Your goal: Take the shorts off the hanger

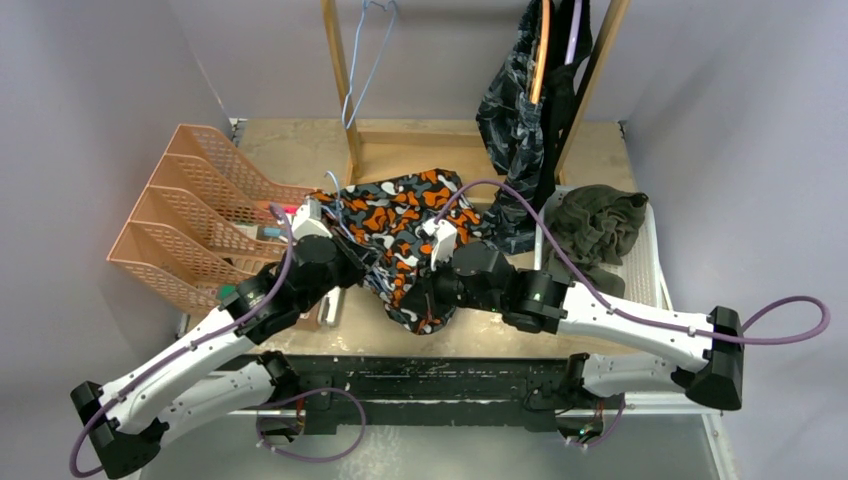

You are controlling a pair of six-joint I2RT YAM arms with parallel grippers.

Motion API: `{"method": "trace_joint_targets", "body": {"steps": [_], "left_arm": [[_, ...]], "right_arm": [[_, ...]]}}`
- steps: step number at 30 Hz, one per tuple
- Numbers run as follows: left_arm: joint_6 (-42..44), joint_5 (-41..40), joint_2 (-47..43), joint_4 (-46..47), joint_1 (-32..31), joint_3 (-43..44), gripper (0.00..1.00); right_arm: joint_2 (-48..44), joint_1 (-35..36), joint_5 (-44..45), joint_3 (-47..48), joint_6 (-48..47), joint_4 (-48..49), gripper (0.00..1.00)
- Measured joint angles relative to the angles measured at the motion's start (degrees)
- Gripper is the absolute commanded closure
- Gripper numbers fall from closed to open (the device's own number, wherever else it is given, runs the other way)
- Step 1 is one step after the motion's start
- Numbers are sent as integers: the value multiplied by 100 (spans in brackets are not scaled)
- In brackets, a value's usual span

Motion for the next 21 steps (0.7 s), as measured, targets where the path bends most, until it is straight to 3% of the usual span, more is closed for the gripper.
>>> {"method": "trace_joint_targets", "body": {"steps": [9,21], "left_arm": [[122,-212,-133,-326,2,122,100],[151,284,-107,118,0,120,100]], "right_arm": [[15,0,-680,-494,-251,166,100],[933,7,111,-619,-17,-245,100]]}}
